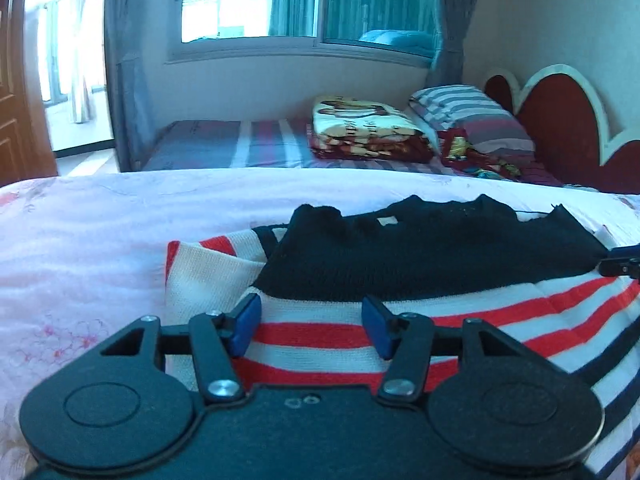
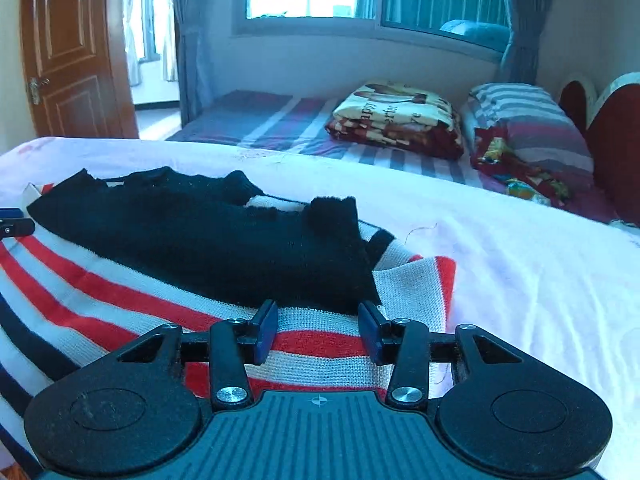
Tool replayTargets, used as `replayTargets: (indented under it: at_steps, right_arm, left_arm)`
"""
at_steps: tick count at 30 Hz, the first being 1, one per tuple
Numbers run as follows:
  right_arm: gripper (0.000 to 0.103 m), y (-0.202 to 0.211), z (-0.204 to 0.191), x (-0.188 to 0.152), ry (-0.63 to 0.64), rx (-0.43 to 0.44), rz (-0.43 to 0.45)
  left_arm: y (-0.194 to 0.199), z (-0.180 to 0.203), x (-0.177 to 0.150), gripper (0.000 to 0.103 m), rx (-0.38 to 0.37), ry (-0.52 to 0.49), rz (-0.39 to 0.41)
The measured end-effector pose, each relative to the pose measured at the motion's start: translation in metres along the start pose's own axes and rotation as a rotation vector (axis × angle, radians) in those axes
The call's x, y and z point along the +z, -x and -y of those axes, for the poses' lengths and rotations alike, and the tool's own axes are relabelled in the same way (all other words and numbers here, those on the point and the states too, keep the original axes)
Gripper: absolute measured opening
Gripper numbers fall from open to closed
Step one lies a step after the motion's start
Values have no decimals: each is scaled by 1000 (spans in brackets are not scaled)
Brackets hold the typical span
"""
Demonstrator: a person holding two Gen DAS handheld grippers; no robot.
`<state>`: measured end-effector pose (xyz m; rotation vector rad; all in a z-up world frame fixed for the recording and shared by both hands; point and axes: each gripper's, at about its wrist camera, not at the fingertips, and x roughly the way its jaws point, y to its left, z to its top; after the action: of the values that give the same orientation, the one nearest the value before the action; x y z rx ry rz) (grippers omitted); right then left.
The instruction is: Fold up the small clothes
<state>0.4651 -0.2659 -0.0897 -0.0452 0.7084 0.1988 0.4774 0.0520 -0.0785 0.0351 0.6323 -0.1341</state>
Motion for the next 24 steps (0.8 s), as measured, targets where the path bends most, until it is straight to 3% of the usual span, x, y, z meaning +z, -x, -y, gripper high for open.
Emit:
replayTargets:
  at_steps: [2, 4, 8, 10, 14, 19, 24]
  right_arm:
    - [44, 16, -12, 1, -4, 8, 41]
    - [44, 25, -31, -4, 2, 74, 37]
    - [44, 28, -82, -10, 105, 141, 24]
    - [44, 19, -100, -16, 163, 111, -32]
    - [44, 28, -90, -25, 149, 113, -71]
    - [45, 52, -57, -44, 44, 144, -95]
    - [45, 90, -20, -45, -111, 41, 26]
  left_arm:
    - [12, 17, 5, 56, -15, -5, 30]
    - [25, 41, 2, 56, -57, -42, 60]
    - [25, 89, -10, 57, -134, -100, 25]
    - [19, 101, -20, 57, -120, -139, -13]
    - [24, 82, -30, 62, -134, -106, -7]
    - [42, 39, -41, 67, -48, -74, -27]
    - [69, 25, -36, 62, 12, -55, 5]
